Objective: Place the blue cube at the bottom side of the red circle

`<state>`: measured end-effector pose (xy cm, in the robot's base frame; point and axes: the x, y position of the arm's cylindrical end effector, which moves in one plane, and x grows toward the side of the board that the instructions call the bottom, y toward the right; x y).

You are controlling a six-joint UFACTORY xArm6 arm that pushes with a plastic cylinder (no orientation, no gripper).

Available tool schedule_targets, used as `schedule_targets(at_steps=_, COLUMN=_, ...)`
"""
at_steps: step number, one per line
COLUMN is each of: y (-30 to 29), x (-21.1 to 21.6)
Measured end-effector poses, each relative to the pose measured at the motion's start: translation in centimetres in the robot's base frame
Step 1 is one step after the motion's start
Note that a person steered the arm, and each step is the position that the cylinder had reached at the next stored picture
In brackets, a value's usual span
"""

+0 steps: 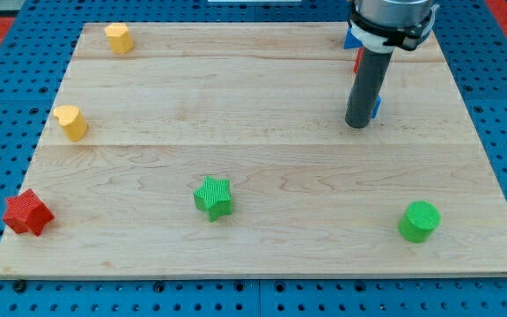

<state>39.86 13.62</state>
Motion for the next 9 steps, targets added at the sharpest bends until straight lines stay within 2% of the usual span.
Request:
schedule_targets(at_steps=1, y=0.0, x=-1.3)
schedule_targets(at_steps=2, y=0.4, x=-0.6)
schedule_targets(at_steps=3, y=-3.4, x=1.1)
schedule_targets(at_steps=4, y=-7.2, x=-0.3)
schedule_targets(at_steps=7, y=-7.7, x=-2.7)
schedule_targets(at_steps=9, y=-5.4, x=-2.9)
